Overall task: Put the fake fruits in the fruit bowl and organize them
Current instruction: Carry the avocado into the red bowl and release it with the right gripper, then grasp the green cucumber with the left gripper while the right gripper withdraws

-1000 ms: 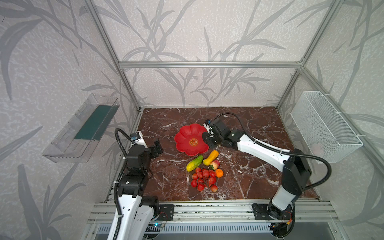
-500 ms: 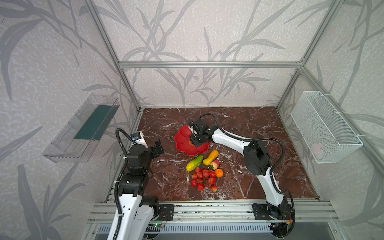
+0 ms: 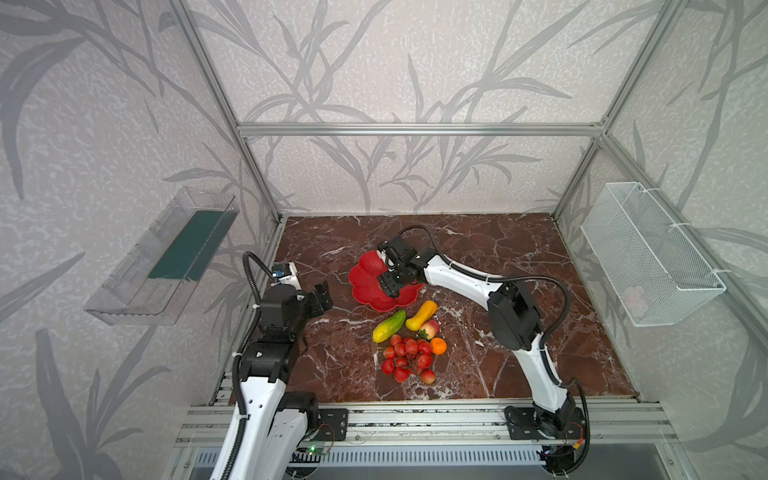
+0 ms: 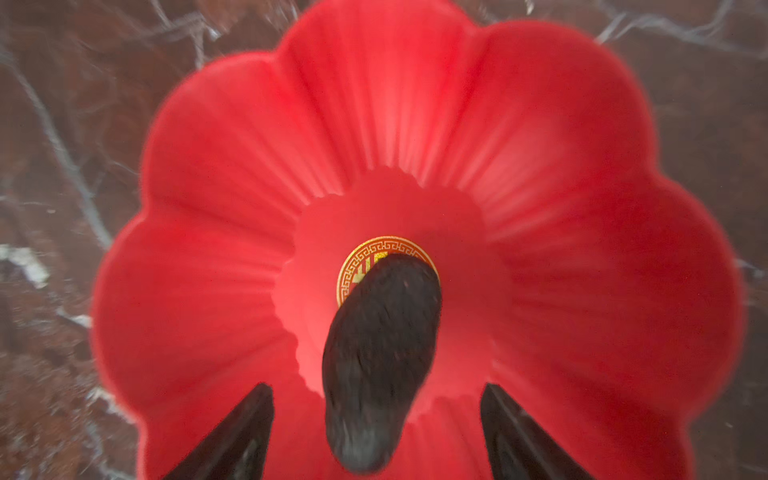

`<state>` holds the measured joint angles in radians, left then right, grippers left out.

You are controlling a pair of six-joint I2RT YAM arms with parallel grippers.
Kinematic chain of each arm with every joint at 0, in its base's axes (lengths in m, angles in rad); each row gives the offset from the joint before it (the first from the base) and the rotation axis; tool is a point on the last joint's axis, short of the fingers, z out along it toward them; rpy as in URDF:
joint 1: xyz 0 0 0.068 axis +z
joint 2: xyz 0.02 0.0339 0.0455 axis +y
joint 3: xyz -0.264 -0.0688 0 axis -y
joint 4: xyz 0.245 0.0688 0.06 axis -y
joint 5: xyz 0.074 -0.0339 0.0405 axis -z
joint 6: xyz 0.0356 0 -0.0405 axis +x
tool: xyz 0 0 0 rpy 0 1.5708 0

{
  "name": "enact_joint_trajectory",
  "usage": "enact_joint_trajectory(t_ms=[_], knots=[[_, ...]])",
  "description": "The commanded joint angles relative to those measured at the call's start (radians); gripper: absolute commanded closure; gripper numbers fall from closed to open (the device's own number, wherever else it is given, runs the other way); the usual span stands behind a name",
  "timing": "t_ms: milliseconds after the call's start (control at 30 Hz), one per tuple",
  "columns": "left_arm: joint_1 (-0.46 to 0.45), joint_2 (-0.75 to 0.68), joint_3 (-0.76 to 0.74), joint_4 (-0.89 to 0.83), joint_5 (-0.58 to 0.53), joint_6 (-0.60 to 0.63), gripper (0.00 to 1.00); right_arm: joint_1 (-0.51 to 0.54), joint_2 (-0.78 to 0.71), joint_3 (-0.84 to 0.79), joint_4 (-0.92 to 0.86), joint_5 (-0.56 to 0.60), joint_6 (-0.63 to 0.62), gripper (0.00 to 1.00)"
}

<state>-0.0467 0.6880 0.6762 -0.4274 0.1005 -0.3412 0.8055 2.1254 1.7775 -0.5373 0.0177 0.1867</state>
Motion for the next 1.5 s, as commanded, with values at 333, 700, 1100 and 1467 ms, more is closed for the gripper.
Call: enact_joint_trajectory(t_ms=[333, 700, 1100, 1467], knots=[[-0.473, 0.216, 0.069, -0.204, -0.057, -0.050, 0.26, -0.132, -0.830, -0.770, 0.365, -0.014, 0.139, 0.01], [-0.667, 0.488, 0.092, -0.123, -0.161, -0.034, 0.25, -0.217, -1.036, -0.967, 0.278, -0.019, 0.184, 0.01], [-0.670, 0.694, 0.137, -0.037, -0.168, 0.002, 0.20, -0.241, -1.113, -0.999, 0.247, -0.010, 0.170, 0.01], [-0.670, 0.871, 0.223, -0.052, -0.159, 0.006, 0.28, -0.247, -1.133, -1.009, 0.237, -0.013, 0.160, 0.01]])
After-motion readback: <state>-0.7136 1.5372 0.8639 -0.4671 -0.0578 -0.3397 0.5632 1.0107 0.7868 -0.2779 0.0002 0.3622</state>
